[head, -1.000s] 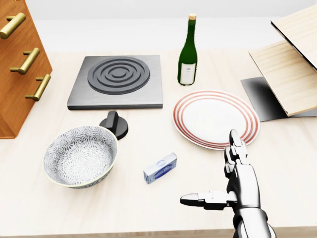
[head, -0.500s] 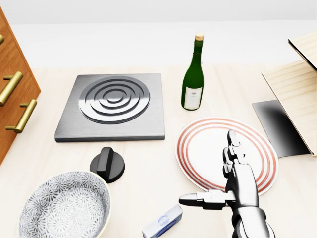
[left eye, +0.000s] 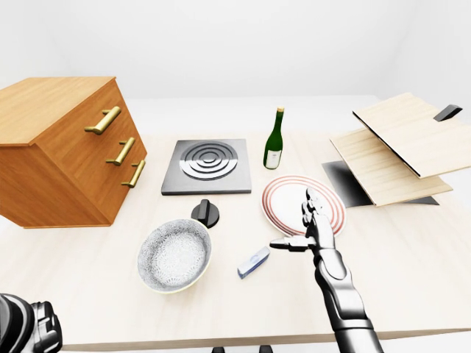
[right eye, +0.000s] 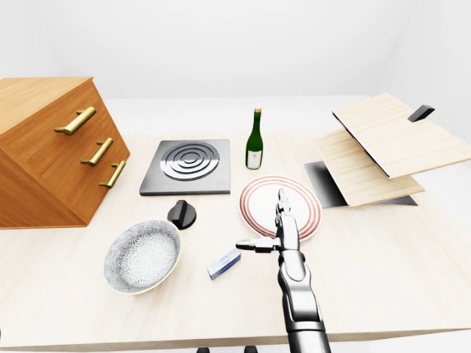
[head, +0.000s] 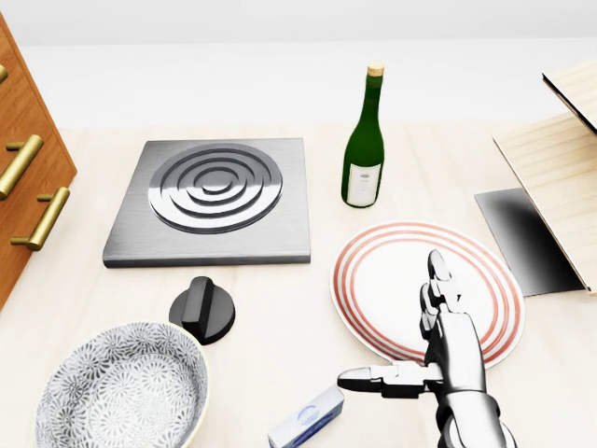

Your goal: Pick up the akita bowl and put it on the plate.

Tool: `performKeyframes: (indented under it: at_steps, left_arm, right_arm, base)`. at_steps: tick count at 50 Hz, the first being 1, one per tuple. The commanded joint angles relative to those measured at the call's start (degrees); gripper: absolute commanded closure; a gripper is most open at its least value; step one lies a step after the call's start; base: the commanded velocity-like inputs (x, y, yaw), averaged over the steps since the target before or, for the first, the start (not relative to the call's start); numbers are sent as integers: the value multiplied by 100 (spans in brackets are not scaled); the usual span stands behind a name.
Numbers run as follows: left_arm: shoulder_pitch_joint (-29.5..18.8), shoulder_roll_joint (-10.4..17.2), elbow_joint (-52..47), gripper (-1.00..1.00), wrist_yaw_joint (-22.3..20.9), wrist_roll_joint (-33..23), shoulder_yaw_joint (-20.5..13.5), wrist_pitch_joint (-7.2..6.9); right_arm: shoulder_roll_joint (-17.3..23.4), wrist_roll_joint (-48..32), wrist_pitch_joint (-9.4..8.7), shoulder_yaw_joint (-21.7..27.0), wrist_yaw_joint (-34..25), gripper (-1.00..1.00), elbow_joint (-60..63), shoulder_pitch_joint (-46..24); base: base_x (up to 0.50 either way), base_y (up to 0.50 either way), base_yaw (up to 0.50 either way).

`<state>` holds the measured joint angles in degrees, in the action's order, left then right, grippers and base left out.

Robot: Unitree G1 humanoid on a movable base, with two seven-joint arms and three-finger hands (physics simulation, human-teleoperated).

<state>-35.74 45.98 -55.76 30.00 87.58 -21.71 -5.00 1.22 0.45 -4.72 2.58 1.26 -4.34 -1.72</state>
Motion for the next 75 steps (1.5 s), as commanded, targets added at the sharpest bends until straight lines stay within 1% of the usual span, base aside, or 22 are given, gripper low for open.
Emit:
performKeyframes:
  at_steps: [1,5,6,7,8,9,10,13,21,27,35,40,45,52,54,55,60,64,66,69,71,75]
  left_arm:
    - [44,-42,0,-100,0,-82,2,0]
    - [-4,-36,6,-100,0,-18,-8,0]
    - [8,-42,5,-100,0,-42,-1,0]
    - [-3,-31,7,-100,0,-14,-3,0]
    - [-26,0,13,-100,0,45,-9,0]
    - [15,-33,13,-100,0,-30,-4,0]
    - [66,-86,13,-100,0,-137,5,0]
    - [36,-57,10,-100,0,-37,-21,0]
    - [102,-99,3,-100,0,-109,-29,0]
    - [22,7,-14,-100,0,36,-63,0]
    - [47,2,-36,-100,0,-41,-55,0]
    - [-13,84,-60,-100,0,16,-57,0]
    - [40,41,-69,-100,0,-72,-47,0]
    - [-18,89,-65,-100,0,-23,-43,0]
    - [-13,81,-59,-100,0,-32,-42,0]
    - [-21,93,-58,-100,0,-16,-45,0]
    - [-13,107,-70,-100,0,-4,-58,0]
    - [23,63,-69,-100,0,-75,-54,0]
    - [-42,127,-49,-100,0,55,-52,0]
    - [-10,94,-46,-100,0,-10,-36,0]
    - [-2,84,-42,-100,0,-5,-47,0]
    - [27,37,-38,-100,0,-79,-39,0]
  right_arm:
    - [7,-80,-15,9,58,-100,-91,-26]
    - [0,-143,-9,-47,45,-100,-282,-59]
    - [-4,-24,20,-121,-209,-100,-183,-12]
    - [-31,-14,-4,-132,-211,-100,-107,30]
    - [-36,-161,-28,-102,15,-100,-258,-43]
    - [-83,155,-28,34,-88,-100,-190,-82]
    - [-78,202,-28,116,44,-100,-269,-159]
    - [-16,369,-28,214,231,-100,132,-302]
    - [146,65,-28,17,338,-100,1111,-1017]
    - [226,-99,-28,-49,236,-100,1491,-1302]
    - [234,-247,-28,42,133,-100,1597,-1573]
    - [271,-349,-28,-11,17,-100,1528,-1631]
    - [427,-790,-28,-110,-123,-100,1086,-1864]
    - [500,-1392,-28,-254,-621,-100,1052,-2140]
    - [522,-1526,-28,-315,-927,-100,1209,-2267]
    - [681,-1826,-28,-556,-1164,-100,1282,-2334]
    - [912,-3104,-28,-829,-2119,-100,1063,-2689]
    - [883,-4022,-28,-782,-2784,-100,973,-2804]
    - [963,-4484,-28,-754,-3120,-100,753,-2905]
    - [912,-5019,-28,-598,-3107,-100,481,-2900]
    - [829,-5198,-28,-566,-3327,-100,556,-2808]
    - [699,-5515,-28,-481,-3364,-100,474,-2728]
  base:
    - [0,0,0]
    - [0,0,0]
    - [0,0,0]
    - [0,0,0]
    - [0,0,0]
    - [0,0,0]
    - [0,0,0]
    - [0,0,0]
    - [0,0,0]
    - [0,0,0]
    - [0,0,0]
    - [0,0,0]
    - [0,0,0]
    - [0,0,0]
    - [0,0,0]
    - [0,0,0]
    - [0,0,0]
    - [0,0,0]
    - [0,0,0]
    - [0,0,0]
    - [0,0,0]
    - [0,0,0]
